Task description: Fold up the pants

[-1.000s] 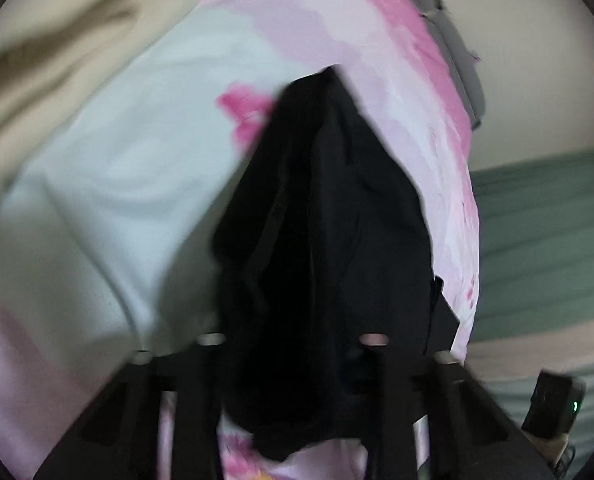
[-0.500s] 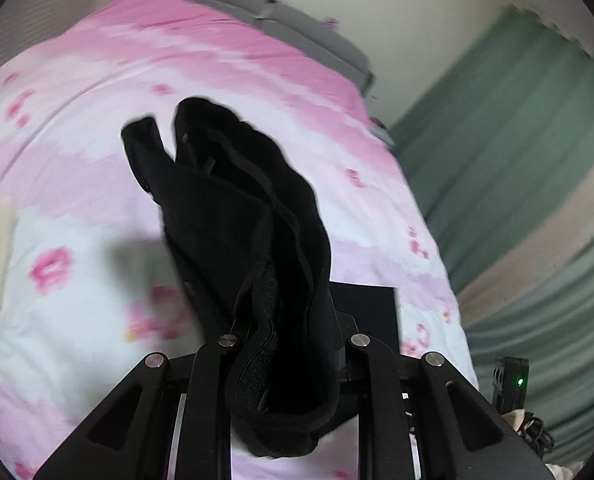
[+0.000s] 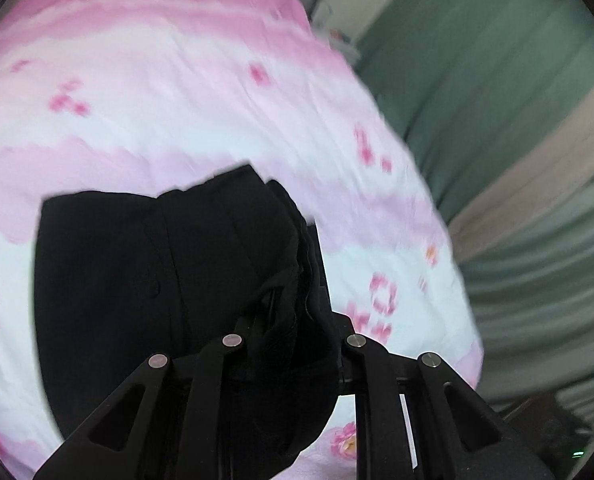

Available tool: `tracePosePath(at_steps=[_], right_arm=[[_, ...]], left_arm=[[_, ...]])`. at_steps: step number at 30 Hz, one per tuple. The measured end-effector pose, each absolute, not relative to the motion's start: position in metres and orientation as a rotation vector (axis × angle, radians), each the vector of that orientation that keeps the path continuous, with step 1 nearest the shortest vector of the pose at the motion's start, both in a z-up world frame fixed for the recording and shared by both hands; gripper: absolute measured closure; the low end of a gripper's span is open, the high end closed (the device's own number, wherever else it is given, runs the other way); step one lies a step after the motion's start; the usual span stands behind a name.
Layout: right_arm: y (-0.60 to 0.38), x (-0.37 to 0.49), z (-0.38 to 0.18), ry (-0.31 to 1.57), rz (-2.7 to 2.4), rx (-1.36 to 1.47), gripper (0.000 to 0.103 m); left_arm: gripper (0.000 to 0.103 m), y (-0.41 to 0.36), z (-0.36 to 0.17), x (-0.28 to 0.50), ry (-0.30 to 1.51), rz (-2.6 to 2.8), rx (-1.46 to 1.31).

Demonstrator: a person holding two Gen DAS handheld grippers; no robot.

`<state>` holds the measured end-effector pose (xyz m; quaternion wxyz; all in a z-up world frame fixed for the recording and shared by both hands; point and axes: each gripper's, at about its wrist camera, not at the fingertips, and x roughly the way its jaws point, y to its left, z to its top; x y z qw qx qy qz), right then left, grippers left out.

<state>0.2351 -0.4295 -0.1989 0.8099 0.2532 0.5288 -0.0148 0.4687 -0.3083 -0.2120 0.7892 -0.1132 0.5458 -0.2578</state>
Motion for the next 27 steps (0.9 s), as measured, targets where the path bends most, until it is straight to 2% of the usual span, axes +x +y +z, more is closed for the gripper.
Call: tracePosePath(at_steps=[4, 13, 15, 16, 17, 19, 21, 23, 25, 27], right_arm=[[-0.463, 0.215, -0.214, 1.169, -0.075, 0.570, 0.038], [-0.519, 0.199, -0.235, 1.202, -0.111, 0.595, 0.038], [-0.526, 0.199, -0.237, 1.206, -0.115, 0.585, 0.038], [-0.527, 0.201, -0.238, 1.208, -0.127, 0.569, 0.038], [-0.529, 0.199, -0.237, 1.209, -0.133, 0.559, 0.038], [-0.532, 0.203, -0.239, 1.217, -0.135, 0.545, 0.038], [-0.536, 0.208, -0.240, 1.219, -0.133, 0.547, 0.038], [-0.537, 0.215, -0.241, 1.219, -0.120, 0.553, 0.038], [-0.536, 0.221, -0.243, 1.218, -0.098, 0.552, 0.038], [-0.531, 0.232, -0.245, 1.211, -0.054, 0.545, 0.038]], left_arm=[[0.086, -0.360, -0.252, 0.452, 1.261, -0.543, -0.162], [0.085, -0.419, -0.275, 0.432, 1.285, -0.536, -0.009], [0.072, -0.426, -0.282, 0.434, 1.337, -0.529, 0.001], [0.055, -0.428, -0.284, 0.435, 1.370, -0.536, -0.009], [0.044, -0.429, -0.283, 0.434, 1.398, -0.549, -0.033], [0.038, -0.428, -0.275, 0.427, 1.385, -0.554, -0.038], [0.038, -0.422, -0.261, 0.418, 1.349, -0.562, -0.013], [0.036, -0.401, -0.246, 0.405, 1.336, -0.589, -0.052], [0.030, -0.375, -0.238, 0.395, 1.330, -0.550, -0.062], [0.030, -0.352, -0.229, 0.385, 1.299, -0.466, -0.015]])
